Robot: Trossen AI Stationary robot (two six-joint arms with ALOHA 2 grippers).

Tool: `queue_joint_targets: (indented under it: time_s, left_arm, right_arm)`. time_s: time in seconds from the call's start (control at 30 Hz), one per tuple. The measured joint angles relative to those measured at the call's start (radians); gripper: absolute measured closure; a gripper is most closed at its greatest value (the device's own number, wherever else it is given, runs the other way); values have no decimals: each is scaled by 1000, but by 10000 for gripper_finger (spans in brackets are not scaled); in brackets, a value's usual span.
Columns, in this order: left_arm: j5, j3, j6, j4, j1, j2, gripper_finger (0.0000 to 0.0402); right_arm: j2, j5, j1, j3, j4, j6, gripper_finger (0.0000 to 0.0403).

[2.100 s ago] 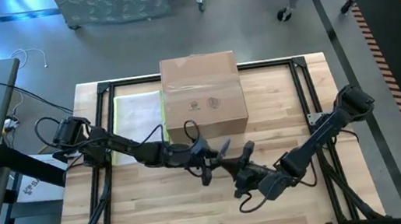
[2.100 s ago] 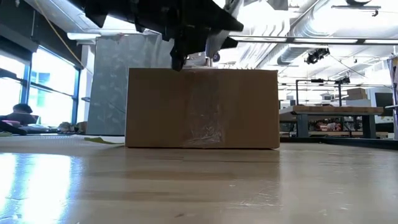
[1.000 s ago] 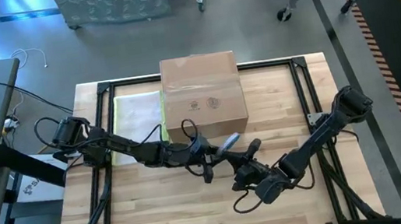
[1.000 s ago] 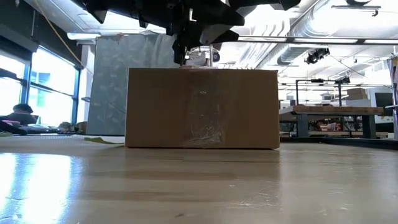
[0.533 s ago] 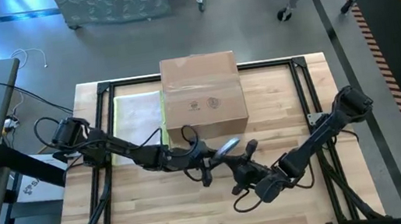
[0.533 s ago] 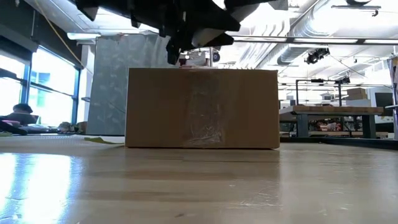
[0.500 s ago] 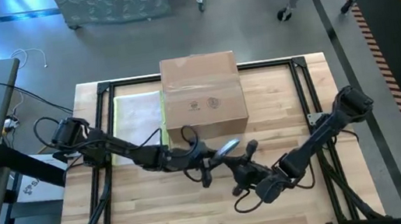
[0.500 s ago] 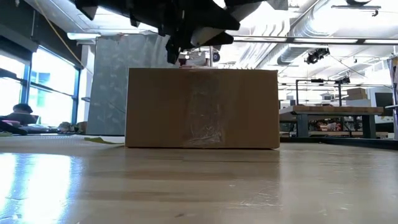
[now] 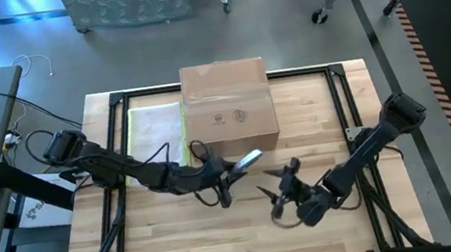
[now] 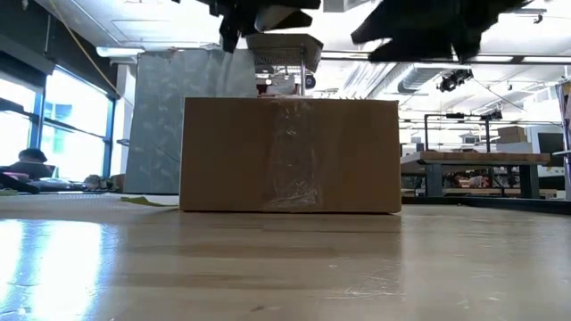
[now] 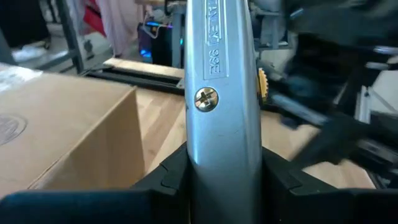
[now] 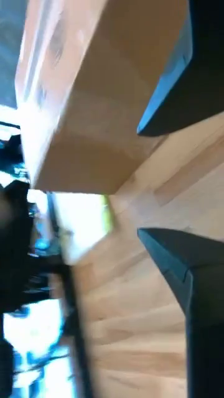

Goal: Unpack boxes
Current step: Prepare the silver cutter sliding the blade

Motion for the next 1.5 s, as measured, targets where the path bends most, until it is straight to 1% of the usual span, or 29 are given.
queue_joint_targets:
  time_s: [0.03, 0.1, 0.13, 0.2, 0.27, 0.3, 0.37, 0.53, 0.6, 0.67, 0.77, 0.9, 0.93, 1.0, 1.03, 1.07, 1.1, 1.2, 1.3, 1.4, 1.5]
  left_arm:
    - [-1, 0, 15, 9, -7, 0, 306]
    - [-4, 0, 38, 27, -16, -1, 307]
    - [-4, 0, 48, 36, -20, -1, 307]
    - [-4, 0, 69, 53, -29, -1, 307]
    - [-4, 0, 82, 66, -31, -1, 307]
    - [-4, 0, 88, 66, -31, -1, 307]
    - [-4, 0, 88, 62, -30, -1, 307]
    - [-6, 0, 87, 64, -30, -1, 307]
    - [-6, 0, 87, 62, -30, -1, 307]
    - [-6, 0, 87, 63, -30, -1, 307]
    - [-8, 0, 73, 58, -31, -1, 307]
    - [-22, 0, 67, 46, -31, -1, 307]
    - [-26, 0, 65, 35, -31, -1, 307]
    - [-32, 0, 60, 11, -31, -1, 307]
    - [-33, 0, 59, 3, -30, -1, 306]
    - [-36, 0, 51, -5, -30, -1, 295]
    - [-42, 0, 38, -19, -30, -1, 276]
    - [-35, 0, -2, -69, -28, -1, 203]
    - [42, 0, -33, -111, -12, -1, 152]
    - [107, 0, -45, -126, 4, -1, 131]
    - [109, 0, -35, -124, 10, -1, 129]
  right_arm:
    - [0, 19, -1, -50, 141, -34, 147]
    - [1, 25, -7, -138, 461, -172, 134]
    - [1, -1, -13, -176, 615, -255, 130]
    - [1, -103, -33, -228, 875, -410, 127]
    - [1, -186, -62, -252, 1053, -522, 126]
    - [0, -220, -79, -253, 1108, -565, 126]
    - [0, -272, -113, -239, 1144, -629, 126]
    - [0, -461, -195, -180, 1138, -663, 126]
    - [0, -491, -215, -164, 1134, -650, 130]
    - [0, -495, -227, -157, 1128, -648, 144]
    - [0, -498, -231, -157, 1100, -643, 187]
    - [1, -514, -231, -157, 1098, -626, 289]
    - [-2, -513, -231, -157, 1092, -623, 295]
    - [-20, -517, -236, -157, 1041, -619, 295]
    - [-36, -521, -241, -157, 997, -607, 295]
    - [-56, -524, -248, -154, 934, -585, 295]
    - [-77, -531, -256, -148, 859, -560, 295]
    - [-128, -577, -281, -94, 600, -500, 295]
    - [-148, -618, -295, -8, 343, -492, 295]
    - [-149, -641, -308, 93, 105, -485, 295]
    - [-149, -671, -321, 164, -55, -467, 295]
